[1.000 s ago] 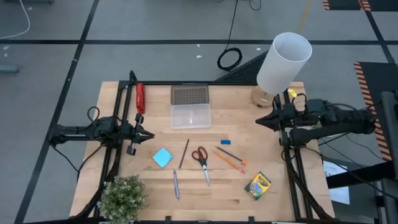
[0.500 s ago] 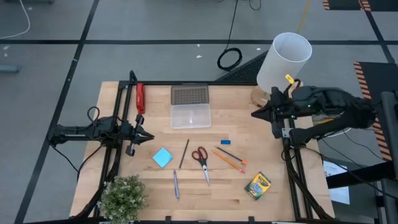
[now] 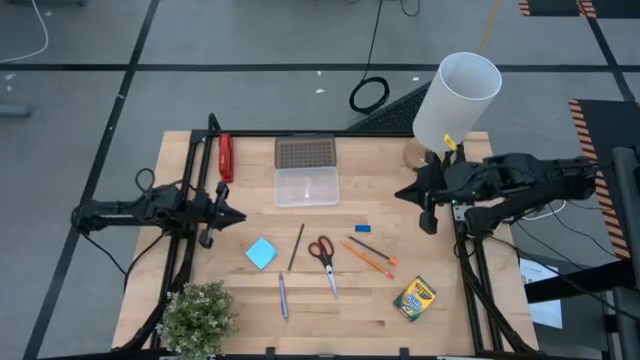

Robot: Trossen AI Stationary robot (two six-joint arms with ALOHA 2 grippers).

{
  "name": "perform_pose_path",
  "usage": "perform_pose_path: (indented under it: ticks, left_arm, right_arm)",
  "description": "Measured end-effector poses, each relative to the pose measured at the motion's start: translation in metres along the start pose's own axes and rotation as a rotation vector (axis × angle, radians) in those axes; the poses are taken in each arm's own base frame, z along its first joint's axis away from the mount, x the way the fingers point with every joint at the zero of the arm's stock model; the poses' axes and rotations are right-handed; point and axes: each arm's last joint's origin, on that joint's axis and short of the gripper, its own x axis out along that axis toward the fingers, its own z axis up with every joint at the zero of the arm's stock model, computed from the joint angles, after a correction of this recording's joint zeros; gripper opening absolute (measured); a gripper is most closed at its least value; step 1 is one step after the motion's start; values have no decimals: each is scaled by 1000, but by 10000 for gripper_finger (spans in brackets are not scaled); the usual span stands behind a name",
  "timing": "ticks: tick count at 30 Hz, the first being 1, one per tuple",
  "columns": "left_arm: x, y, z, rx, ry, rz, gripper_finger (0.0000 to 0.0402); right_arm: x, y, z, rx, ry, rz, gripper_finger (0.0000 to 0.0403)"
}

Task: Pack school essentials
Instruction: Put the blue pencil into the black supply box

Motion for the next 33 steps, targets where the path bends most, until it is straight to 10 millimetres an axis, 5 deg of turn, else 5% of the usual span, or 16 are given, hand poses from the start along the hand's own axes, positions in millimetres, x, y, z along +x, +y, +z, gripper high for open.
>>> perform_pose_path:
  ticks: [10,21,26,33]
  left_arm:
    - [2,-12,103,19,117,68,35]
    - [46,-23,204,68,252,25,35]
    - [78,-27,210,36,429,90,35]
    - [126,-40,160,81,636,149,35]
  right_arm:
    - [12,7,-12,0,31,15,0]
    - [44,10,-36,-6,56,10,0]
    - [58,11,-49,20,75,3,0]
    - [77,12,-75,63,121,-2,0]
